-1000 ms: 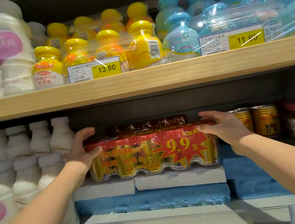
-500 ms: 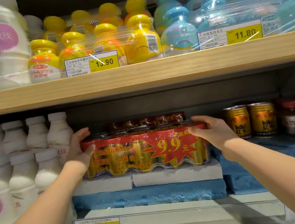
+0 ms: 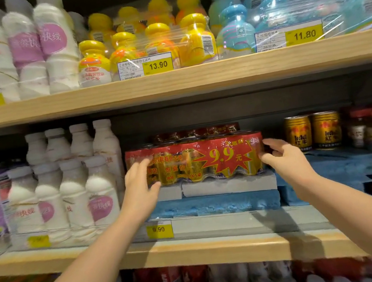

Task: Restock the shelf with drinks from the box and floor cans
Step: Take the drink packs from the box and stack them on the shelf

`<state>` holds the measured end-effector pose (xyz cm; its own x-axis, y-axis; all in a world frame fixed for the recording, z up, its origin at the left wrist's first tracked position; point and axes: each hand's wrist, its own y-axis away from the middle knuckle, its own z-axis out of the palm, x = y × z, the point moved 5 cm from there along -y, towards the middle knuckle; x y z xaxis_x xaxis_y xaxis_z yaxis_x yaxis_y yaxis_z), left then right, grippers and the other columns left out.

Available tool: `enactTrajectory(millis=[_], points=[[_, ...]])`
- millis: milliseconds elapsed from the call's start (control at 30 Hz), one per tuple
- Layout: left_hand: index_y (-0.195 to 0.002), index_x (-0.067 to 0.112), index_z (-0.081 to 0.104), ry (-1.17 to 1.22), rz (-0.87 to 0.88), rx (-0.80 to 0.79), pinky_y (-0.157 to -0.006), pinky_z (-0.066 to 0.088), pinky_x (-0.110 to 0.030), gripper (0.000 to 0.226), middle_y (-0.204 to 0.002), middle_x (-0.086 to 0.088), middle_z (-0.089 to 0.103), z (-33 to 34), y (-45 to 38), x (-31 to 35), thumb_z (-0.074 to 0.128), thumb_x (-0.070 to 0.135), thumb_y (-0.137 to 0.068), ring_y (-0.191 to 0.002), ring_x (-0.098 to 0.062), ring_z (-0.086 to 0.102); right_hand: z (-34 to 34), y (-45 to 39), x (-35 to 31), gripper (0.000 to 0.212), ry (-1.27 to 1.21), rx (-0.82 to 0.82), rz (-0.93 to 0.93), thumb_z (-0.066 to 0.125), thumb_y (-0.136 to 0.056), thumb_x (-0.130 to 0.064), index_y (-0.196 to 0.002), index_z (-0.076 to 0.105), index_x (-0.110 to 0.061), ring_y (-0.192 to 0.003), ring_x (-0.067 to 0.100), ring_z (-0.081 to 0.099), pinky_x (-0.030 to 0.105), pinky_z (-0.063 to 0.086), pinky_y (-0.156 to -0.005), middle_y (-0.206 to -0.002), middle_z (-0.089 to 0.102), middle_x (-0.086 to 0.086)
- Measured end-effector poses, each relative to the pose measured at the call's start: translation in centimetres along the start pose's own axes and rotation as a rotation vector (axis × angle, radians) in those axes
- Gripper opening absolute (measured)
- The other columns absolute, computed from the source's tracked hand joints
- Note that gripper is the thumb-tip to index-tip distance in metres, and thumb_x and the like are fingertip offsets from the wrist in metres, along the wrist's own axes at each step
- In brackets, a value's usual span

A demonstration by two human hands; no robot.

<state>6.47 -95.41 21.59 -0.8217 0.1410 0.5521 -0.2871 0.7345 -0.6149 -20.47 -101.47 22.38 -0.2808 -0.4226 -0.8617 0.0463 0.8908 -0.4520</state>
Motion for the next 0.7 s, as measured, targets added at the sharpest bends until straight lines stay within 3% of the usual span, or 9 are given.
enactTrajectory(millis=[67,133,333,433,567,700], points=[[-0.138,0.014,0.032,0.048,0.078,-0.004,-0.113,0.017,-0.032,0.054,-0.147,-0.006,0.031,-0.9,1.8,0.6,0.050,0.005,-0.088,-0.139,-0.021,0.020,-0.3,2.1,-0.2,0.039,0.046,0.020,-0.001,0.051,-0.090,-0.014,-0.128,0.048,-0.014,-0.126,0.023,0.043,0.038,0.037,-0.101,-0.137,0.049,0.008],[-0.137,0.015,0.034,0.058,0.146,-0.035,-0.113,0.019,-0.031,0.054,-0.146,-0.004,0.034,-2.1,4.0,0.6,0.052,0.005,-0.087,-0.137,-0.020,0.024,0.1,5.3,-0.7,0.035,0.047,0.039,0.018,0.052,-0.090,-0.014,-0.124,0.053,-0.013,-0.124,0.023,0.046,0.039,0.038,-0.102,-0.133,0.053,0.008],[-0.127,0.012,0.047,0.100,0.273,-0.138,-0.094,0.019,-0.012,0.044,-0.133,-0.006,0.049,-5.3,10.5,-1.6,0.053,0.002,-0.085,-0.129,-0.020,0.036,2.7,15.2,-0.8,0.029,0.040,0.040,0.090,0.052,-0.089,-0.007,-0.118,0.056,-0.004,-0.101,0.016,0.051,0.026,0.037,-0.083,-0.118,0.060,0.014],[-0.120,0.010,0.054,0.116,0.304,-0.193,-0.092,0.023,-0.016,0.038,-0.127,-0.007,0.055,-6.5,13.8,-3.3,0.055,0.000,-0.083,-0.125,-0.023,0.042,3.7,19.4,0.0,0.029,0.027,0.042,0.142,0.052,-0.090,-0.007,-0.118,0.057,-0.005,-0.099,0.013,0.050,0.019,0.042,-0.072,-0.110,0.059,0.009],[-0.111,0.008,0.061,0.160,0.258,-0.214,-0.088,0.023,-0.013,0.030,-0.118,-0.006,0.059,-7.5,18.5,-5.6,0.054,-0.001,-0.084,-0.119,-0.021,0.045,5.3,24.3,1.8,0.028,0.045,-0.001,0.265,0.052,-0.090,-0.009,-0.117,0.057,-0.006,-0.101,0.013,0.049,0.027,0.036,-0.082,-0.108,0.057,0.006],[-0.112,0.008,0.060,0.153,0.168,-0.337,-0.088,0.022,-0.012,0.029,-0.121,-0.006,0.058,-5.6,23.0,-9.1,0.051,0.000,-0.085,-0.121,-0.021,0.044,7.5,28.8,5.2,0.027,0.096,-0.124,0.409,0.054,-0.090,-0.013,-0.116,0.057,-0.009,-0.101,0.014,0.050,0.026,0.038,-0.080,-0.108,0.056,0.003]])
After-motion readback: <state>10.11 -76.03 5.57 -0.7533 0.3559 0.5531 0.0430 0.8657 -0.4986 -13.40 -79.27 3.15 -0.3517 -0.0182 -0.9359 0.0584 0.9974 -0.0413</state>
